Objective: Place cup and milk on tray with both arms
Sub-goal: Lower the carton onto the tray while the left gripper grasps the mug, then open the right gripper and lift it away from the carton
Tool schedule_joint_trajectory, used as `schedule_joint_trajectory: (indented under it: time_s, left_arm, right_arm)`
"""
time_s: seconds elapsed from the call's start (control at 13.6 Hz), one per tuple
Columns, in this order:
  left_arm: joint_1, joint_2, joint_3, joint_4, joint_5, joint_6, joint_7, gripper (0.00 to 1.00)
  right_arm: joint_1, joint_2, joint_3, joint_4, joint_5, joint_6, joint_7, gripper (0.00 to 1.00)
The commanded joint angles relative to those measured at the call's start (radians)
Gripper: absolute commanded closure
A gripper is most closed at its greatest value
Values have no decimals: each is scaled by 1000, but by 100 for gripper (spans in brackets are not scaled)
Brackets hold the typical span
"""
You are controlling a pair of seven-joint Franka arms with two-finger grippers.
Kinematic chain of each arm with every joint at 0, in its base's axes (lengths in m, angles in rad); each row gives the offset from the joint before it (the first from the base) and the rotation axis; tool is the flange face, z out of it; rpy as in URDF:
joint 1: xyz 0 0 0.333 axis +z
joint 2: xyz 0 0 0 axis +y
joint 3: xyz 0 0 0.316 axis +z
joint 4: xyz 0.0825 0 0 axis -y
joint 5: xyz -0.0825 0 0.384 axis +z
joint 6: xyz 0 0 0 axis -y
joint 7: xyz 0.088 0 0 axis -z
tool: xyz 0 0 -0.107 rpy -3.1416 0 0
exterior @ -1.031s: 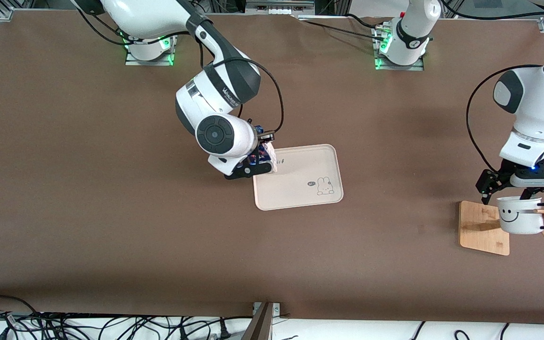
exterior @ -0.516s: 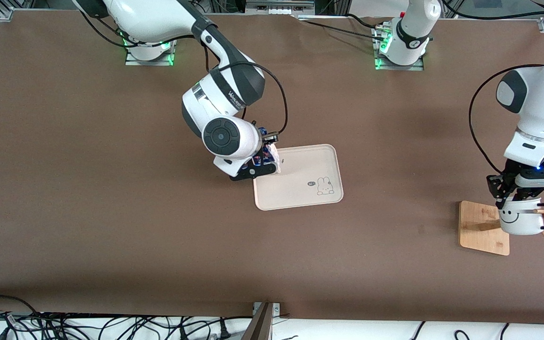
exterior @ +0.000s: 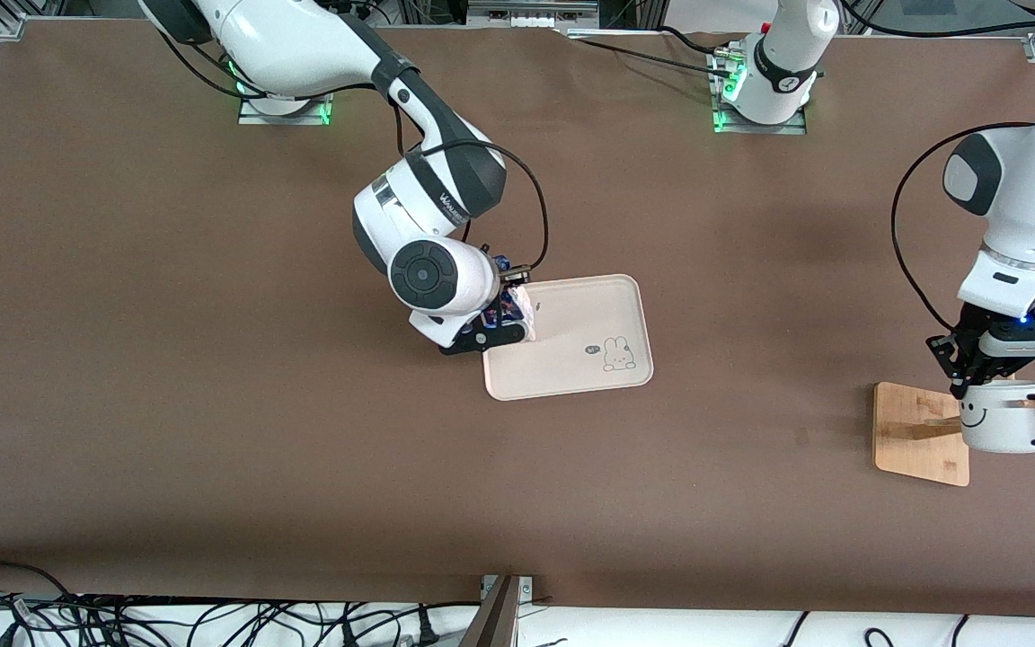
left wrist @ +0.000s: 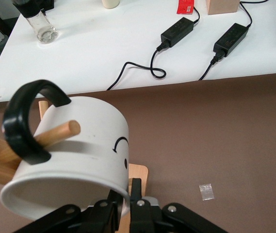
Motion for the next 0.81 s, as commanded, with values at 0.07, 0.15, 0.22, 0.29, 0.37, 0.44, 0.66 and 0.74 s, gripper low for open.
schedule_joint_trajectory:
  time_s: [0.07,0.15,0.22,0.29,0.37,0.44,0.66,0.74]
  left_arm:
    - [-19,-2,11,19,14,3,-12,100]
    - [-27,-2,11,20,14,3,-9,100]
    - [-28,-5,11,20,14,3,-9,100]
    - [-33,-10,9,19,14,1,-11,100]
    - [-40,-13,9,20,14,1,-9,100]
    - [-42,-16,9,20,12,0,-11,100]
    - [-68,-20,8,20,-3,0,-11,100]
    - [-83,-28,8,19,-18,-5,-11,100]
  right_arm:
    - [-1,12,0,26,12,-5,-8,1]
    - [2,12,0,24,10,-5,-5,0]
    - [5,10,0,24,10,-5,-2,0]
    - [6,12,0,23,7,-5,-1,0]
    - [6,12,0,23,7,-5,3,0]
    - [6,10,0,21,7,-5,6,0]
    - [15,-1,0,23,7,-12,68,0]
    - [23,-16,-2,24,7,-17,129,0]
